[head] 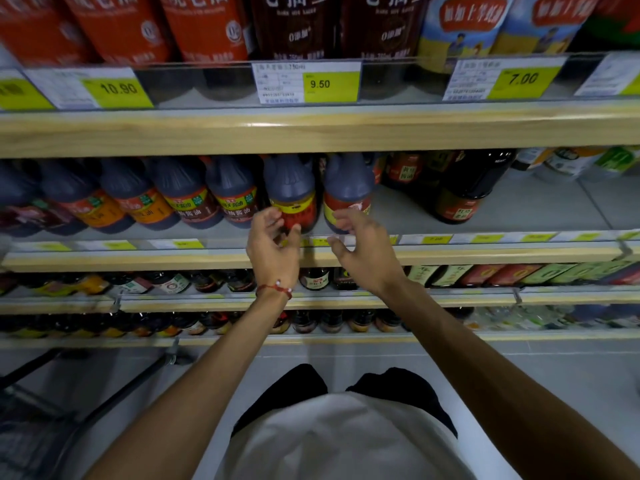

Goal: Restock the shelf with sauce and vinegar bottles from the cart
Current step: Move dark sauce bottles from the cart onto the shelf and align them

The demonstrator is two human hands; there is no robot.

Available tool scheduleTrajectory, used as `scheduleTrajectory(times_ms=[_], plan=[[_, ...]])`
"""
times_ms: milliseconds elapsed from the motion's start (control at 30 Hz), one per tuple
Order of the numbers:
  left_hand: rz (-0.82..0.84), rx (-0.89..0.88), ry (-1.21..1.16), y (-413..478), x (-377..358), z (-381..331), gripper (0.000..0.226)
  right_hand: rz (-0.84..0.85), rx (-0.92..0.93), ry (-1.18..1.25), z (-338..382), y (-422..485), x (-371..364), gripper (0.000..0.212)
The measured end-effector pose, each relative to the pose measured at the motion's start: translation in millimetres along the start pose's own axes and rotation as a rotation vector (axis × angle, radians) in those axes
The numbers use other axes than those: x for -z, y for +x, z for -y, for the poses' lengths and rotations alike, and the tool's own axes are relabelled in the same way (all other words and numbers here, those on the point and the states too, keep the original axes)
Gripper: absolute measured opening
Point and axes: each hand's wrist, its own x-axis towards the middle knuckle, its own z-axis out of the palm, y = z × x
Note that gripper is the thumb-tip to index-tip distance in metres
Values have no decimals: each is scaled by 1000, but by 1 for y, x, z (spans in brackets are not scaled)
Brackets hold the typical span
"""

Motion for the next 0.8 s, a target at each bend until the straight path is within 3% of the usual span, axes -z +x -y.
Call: scheduleTrajectory(times_ms=[100,233,400,800], plan=[[86,42,-50,11,6,4,56,133,-39,14,9,7,-15,58],[171,-34,25,22,9,16,62,98,-103,24,19,24,-38,71],[194,-66,49,33,14,28,59,8,-127,21,25,40,-60,63],[24,-92,18,62,16,40,46,-70,-109,26,25,61,-76,58]])
